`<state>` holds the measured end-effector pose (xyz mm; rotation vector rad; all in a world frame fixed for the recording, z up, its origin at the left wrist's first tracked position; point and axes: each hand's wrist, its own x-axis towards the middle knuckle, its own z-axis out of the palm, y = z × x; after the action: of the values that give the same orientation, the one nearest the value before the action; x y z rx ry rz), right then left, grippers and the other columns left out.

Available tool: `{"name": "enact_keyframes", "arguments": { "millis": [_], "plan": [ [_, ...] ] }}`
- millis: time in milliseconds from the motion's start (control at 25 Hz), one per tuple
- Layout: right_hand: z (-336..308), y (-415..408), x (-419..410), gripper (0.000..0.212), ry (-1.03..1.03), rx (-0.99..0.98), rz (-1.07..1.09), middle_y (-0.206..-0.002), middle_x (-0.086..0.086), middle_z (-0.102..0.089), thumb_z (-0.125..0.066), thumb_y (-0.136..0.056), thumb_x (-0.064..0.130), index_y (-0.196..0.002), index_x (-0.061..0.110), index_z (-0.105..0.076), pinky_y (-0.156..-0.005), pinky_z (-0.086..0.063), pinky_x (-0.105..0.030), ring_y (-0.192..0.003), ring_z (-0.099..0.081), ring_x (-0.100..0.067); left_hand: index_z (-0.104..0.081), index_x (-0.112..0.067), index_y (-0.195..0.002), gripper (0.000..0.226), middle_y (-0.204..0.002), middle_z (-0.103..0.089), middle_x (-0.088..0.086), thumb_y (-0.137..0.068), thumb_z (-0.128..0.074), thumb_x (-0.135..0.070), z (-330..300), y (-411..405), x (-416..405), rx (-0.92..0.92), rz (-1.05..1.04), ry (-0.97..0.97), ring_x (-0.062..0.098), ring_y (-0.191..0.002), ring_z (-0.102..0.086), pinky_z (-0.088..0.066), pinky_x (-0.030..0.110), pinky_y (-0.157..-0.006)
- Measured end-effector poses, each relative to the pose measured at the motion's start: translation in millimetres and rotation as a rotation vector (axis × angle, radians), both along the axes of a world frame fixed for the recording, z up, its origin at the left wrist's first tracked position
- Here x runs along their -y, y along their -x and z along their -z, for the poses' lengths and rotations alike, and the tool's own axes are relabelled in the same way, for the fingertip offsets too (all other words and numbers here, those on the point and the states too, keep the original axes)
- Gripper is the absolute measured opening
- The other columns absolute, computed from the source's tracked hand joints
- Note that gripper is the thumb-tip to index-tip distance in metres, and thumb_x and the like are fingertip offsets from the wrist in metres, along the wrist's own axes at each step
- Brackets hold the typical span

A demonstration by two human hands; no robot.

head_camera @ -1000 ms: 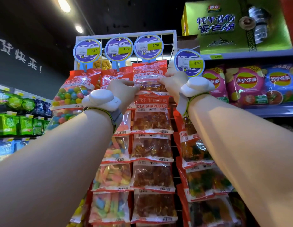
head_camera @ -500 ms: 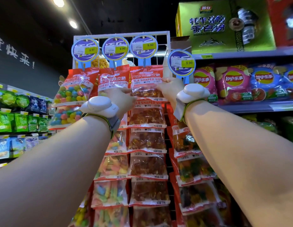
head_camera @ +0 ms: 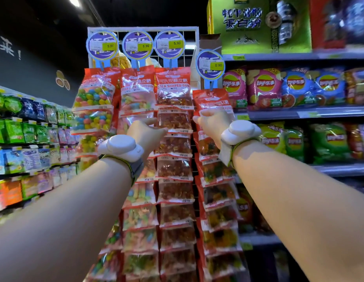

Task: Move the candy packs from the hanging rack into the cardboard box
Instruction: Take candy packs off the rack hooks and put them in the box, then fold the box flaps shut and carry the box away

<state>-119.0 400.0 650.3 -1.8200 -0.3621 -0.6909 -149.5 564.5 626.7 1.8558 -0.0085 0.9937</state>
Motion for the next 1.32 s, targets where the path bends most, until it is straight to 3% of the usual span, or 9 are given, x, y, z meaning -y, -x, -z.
{"name": "enact_keyframes", "arguments": {
  "millis": [80,200,360,520,640,720,800,1080,1320],
  "plan": [
    [20,17,12,0.045,0.024,-0.051,0.018,-0.129,-0.007,-0.059,-0.062,-0.09,0.027,-0.131,0.01,-0.054,-0.09,-0.04,-0.024,-0.117,-0.055,-0.023,-0.059,-0.023,-0.131,0.048,-0.081,-0.064,-0.011,-0.085,-0.072,-0.026,16,13,11,-0.035,0.017,-0.001,0.002,-0.064,-0.057,-0.049,0.021,-0.062],
    [47,32,33,0.044,0.064,-0.112,0.002,-0.129,-0.008,-0.058,-0.062,-0.09,0.023,-0.13,0.008,-0.055,-0.098,-0.041,-0.028,-0.121,-0.054,-0.025,-0.058,-0.024,-0.132,0.05,-0.104,-0.07,-0.001,-0.084,-0.073,-0.027,42,26,32,-0.083,0.046,-0.008,0.014,-0.079,-0.068,-0.055,0.028,-0.073],
    [82,42,75,0.047,0.121,-0.256,0.039,-0.134,-0.005,-0.054,-0.06,-0.091,0.03,-0.133,0.012,-0.051,-0.102,-0.04,-0.03,-0.122,-0.051,-0.025,-0.056,-0.023,-0.134,0.052,-0.108,-0.07,-0.003,-0.085,-0.071,-0.03,78,30,67,-0.179,0.09,-0.048,0.021,-0.089,-0.067,-0.054,0.029,-0.078],
    [123,39,125,0.05,0.172,-0.288,0.038,-0.131,-0.006,-0.057,-0.062,-0.089,0.032,-0.134,0.01,-0.052,-0.092,-0.04,-0.026,-0.119,-0.054,-0.023,-0.053,-0.023,-0.137,0.055,-0.087,-0.068,-0.011,-0.086,-0.07,-0.03,114,28,113,-0.268,0.108,-0.059,0.012,-0.078,-0.066,-0.057,0.03,-0.074],
    [164,32,176,0.044,0.17,-0.366,0.074,-0.117,-0.009,-0.065,-0.065,-0.088,0.03,-0.127,0.012,-0.057,-0.087,-0.048,-0.032,-0.106,-0.062,-0.025,-0.057,-0.021,-0.133,0.049,-0.104,-0.07,0.0,-0.086,-0.069,-0.028,151,22,165,-0.334,0.104,-0.023,0.021,-0.09,-0.067,-0.056,0.034,-0.084],
    [196,25,205,0.039,0.156,-0.432,0.052,-0.116,-0.011,-0.064,-0.066,-0.087,0.025,-0.121,0.008,-0.061,-0.083,-0.048,-0.025,-0.106,-0.061,-0.026,-0.057,-0.02,-0.133,0.048,-0.111,-0.069,0.003,-0.087,-0.068,-0.027,178,17,195,-0.395,0.094,0.013,0.028,-0.098,-0.067,-0.055,0.037,-0.088],
    [233,22,233,0.038,0.177,-0.507,0.037,-0.12,-0.012,-0.063,-0.067,-0.087,0.021,-0.12,0.004,-0.061,-0.079,-0.046,-0.014,-0.111,-0.06,-0.028,-0.054,-0.021,-0.136,0.051,-0.115,-0.068,0.003,-0.087,-0.068,-0.028,214,12,222,-0.491,0.083,0.013,0.027,-0.1,-0.066,-0.055,0.036,-0.089],
    [393,19,304,0.05,0.461,-0.896,-0.099,-0.128,-0.01,-0.06,-0.071,-0.083,0.029,-0.126,0.007,-0.059,-0.098,-0.045,-0.032,-0.116,-0.058,-0.025,-0.054,-0.017,-0.136,0.053,-0.111,-0.069,0.005,-0.085,-0.071,-0.023,365,10,293,-0.843,0.055,0.113,0.025,-0.099,-0.068,-0.055,0.034,-0.09],
    [498,40,315,0.062,0.679,-1.209,-0.218,-0.136,-0.004,-0.051,-0.074,-0.079,0.031,-0.133,0.011,-0.051,-0.101,-0.038,-0.027,-0.124,-0.05,-0.021,-0.043,-0.015,-0.143,0.066,-0.133,-0.06,0.008,-0.086,-0.067,-0.037,483,16,299,-1.26,0.11,-0.106,0.029,-0.118,-0.06,-0.048,0.038,-0.101]
  ]
}}
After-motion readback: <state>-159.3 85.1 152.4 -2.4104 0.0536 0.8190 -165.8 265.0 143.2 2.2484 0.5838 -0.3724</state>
